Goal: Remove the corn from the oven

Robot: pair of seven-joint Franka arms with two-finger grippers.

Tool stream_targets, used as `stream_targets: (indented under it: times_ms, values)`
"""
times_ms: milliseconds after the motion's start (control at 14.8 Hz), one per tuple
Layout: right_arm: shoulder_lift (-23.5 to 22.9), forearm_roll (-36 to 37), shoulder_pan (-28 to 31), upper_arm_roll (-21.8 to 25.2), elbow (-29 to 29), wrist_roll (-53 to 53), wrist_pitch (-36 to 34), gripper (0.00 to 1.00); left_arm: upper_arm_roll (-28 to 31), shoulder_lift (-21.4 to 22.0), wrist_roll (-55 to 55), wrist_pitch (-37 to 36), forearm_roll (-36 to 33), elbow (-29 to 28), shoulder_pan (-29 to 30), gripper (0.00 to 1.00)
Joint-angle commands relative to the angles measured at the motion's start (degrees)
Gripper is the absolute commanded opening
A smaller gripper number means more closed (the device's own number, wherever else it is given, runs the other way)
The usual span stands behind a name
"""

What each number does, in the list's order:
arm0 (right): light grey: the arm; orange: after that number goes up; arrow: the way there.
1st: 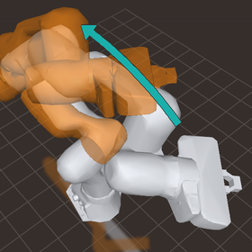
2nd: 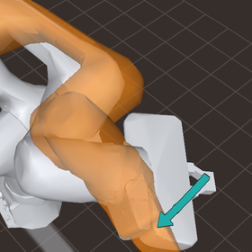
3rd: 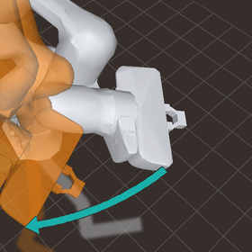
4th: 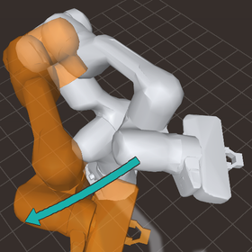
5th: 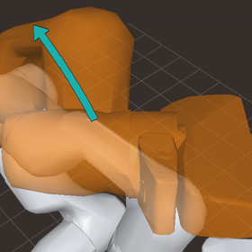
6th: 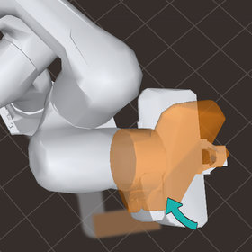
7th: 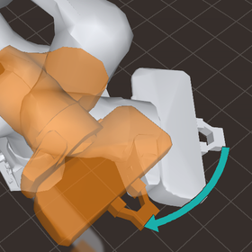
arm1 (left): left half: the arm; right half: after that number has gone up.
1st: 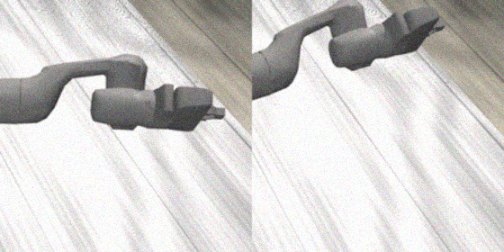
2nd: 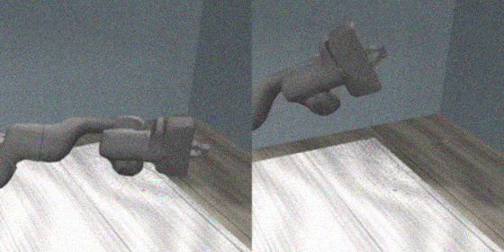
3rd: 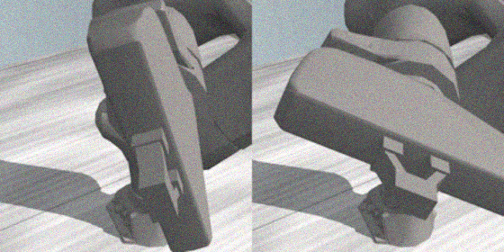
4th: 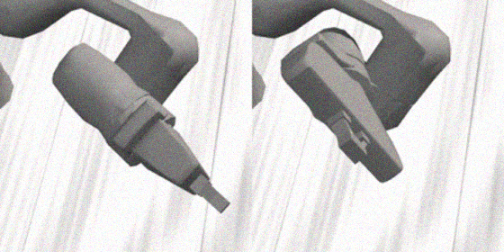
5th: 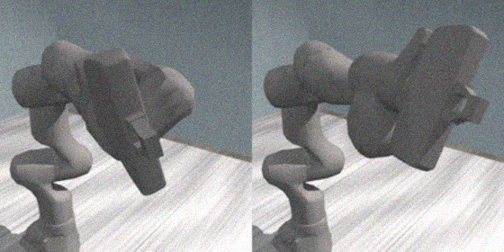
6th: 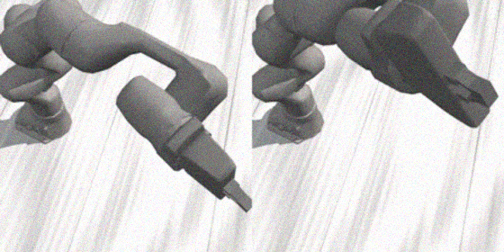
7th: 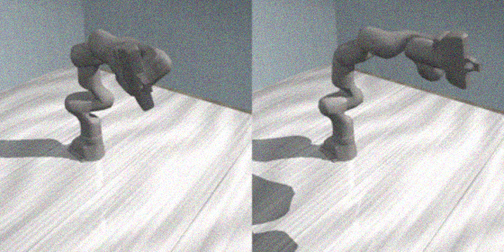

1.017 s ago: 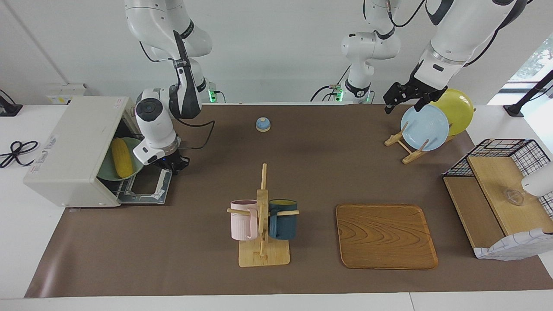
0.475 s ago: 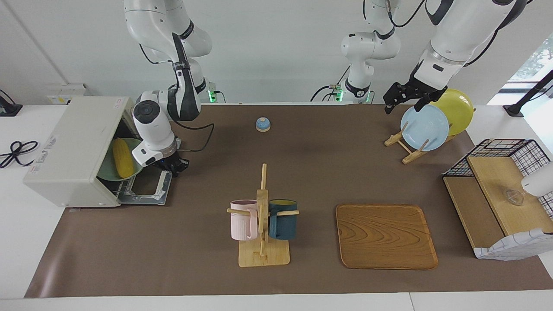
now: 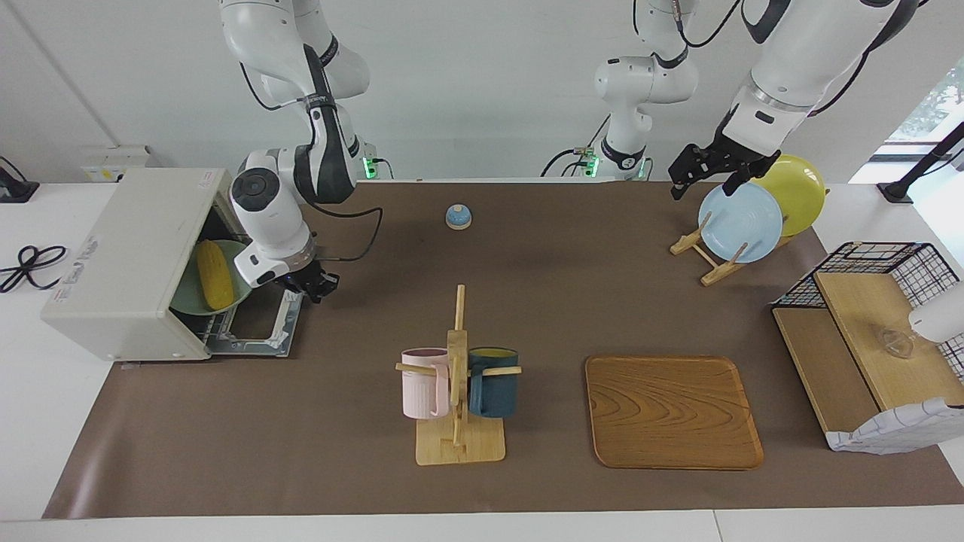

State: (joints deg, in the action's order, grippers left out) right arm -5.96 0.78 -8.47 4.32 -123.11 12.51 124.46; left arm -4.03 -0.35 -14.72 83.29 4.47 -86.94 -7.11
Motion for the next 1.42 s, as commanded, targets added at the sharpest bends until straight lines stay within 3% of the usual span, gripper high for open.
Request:
stream_targets:
  times_ms: [0, 68, 136, 203, 339, 746, 1356]
  values:
    - [3.5, 0.62, 1.51, 0.86, 0.94, -0.2, -5.09, 0.12, -0.36, 1.14, -0.31, 1.08, 0.18, -1.39, 0.61, 1.0]
    - [4.2, 0.8, 3.26, 0.95, 1.64, -0.2, -6.41, 0.46, -0.36, 1.14, -0.31, 1.08, 0.1, -1.39, 0.61, 1.0]
    - [4.29, 1.15, 4.24, 1.04, 2.08, -0.38, -7.38, 0.67, -0.36, 1.14, -0.31, 1.08, 0.18, -1.39, 0.61, 1.0]
    - [4.29, 4.2, 4.34, 1.04, 2.78, -0.64, -7.74, 0.73, -0.36, 1.14, -0.31, 1.17, 0.19, -1.39, 0.61, 1.0]
    - [4.47, 10.89, 3.81, 0.69, 2.62, -0.82, -7.66, 0.64, -0.36, 1.14, -0.22, 1.26, 0.19, -1.39, 0.61, 1.0]
    - [5.78, 11.17, 4.25, 0.69, -1.07, -4.48, -4.58, 0.44, -0.36, 1.14, -0.31, 1.87, 0.19, -1.74, 0.61, 1.0]
    - [6.67, 11.79, 5.48, 0.78, -3.01, -10.22, -4.75, 0.41, -0.36, 1.14, -0.4, 2.14, 0.36, -1.92, 0.61, 1.0]
